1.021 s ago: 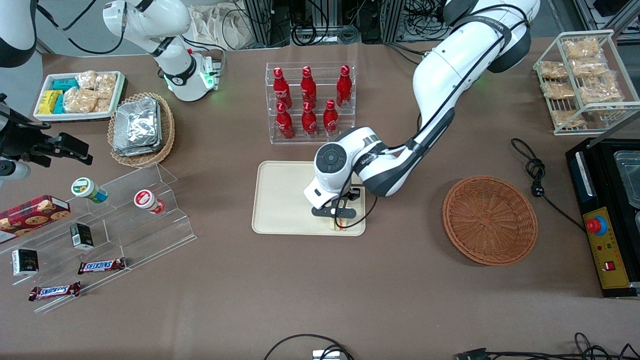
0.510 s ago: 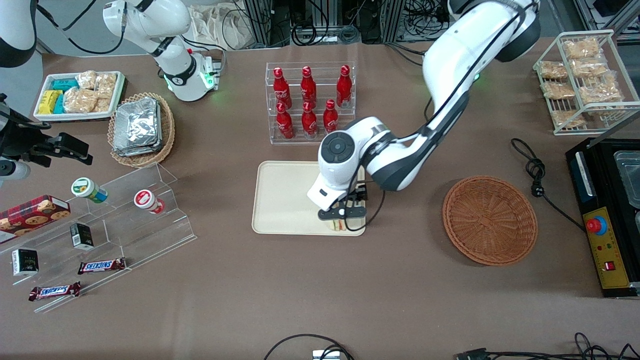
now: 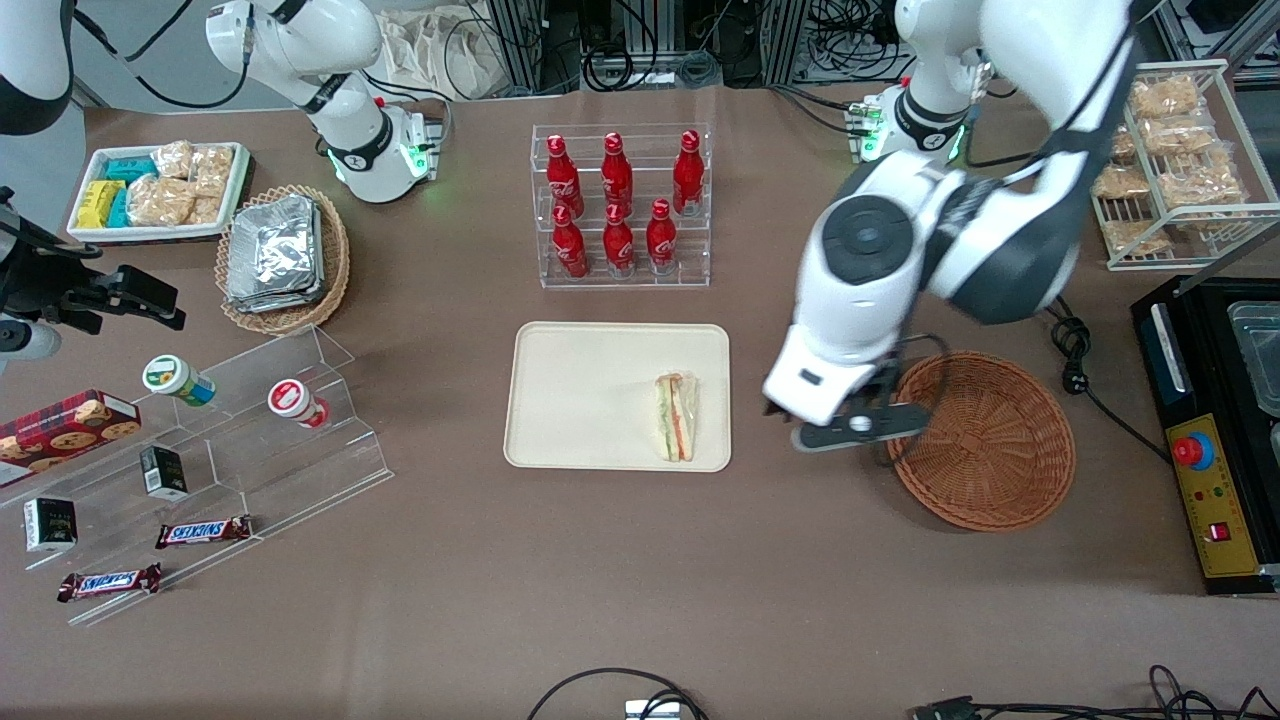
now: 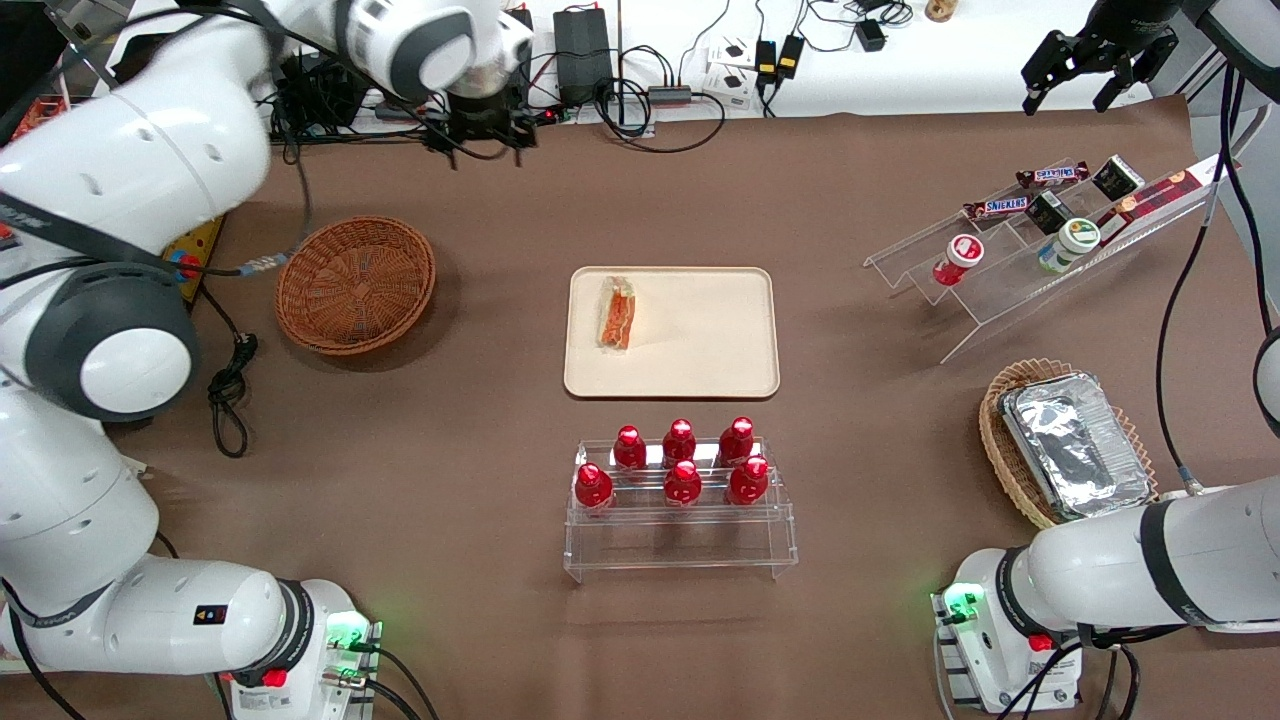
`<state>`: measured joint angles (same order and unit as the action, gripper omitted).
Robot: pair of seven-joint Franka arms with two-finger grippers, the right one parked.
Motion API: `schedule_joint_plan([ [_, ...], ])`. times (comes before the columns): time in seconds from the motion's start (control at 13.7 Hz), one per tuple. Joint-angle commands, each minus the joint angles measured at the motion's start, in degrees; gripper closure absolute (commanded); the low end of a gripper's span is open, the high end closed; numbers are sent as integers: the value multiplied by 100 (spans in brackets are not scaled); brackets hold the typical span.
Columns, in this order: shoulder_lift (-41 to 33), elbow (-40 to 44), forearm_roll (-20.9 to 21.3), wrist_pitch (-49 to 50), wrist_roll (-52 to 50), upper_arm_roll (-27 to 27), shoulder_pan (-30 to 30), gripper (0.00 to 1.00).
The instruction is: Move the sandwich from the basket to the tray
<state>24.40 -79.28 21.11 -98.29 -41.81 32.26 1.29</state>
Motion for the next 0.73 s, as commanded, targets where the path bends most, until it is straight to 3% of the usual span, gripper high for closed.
schedule_joint_plan([
  [0.0, -689, -438, -378, 152, 925, 35, -821, 0],
  [0.15, -1172, -492, -886, 170, 1637, -340, -991, 0],
  [0.36, -1700, -501, -1555, 546, 2770, -1771, -421, 0],
  [0.51, -1938, -571, -1689, 837, 3300, -2310, -139, 0],
  [0.66, -1930, -554, -1689, 882, 3302, -2347, -138, 0],
])
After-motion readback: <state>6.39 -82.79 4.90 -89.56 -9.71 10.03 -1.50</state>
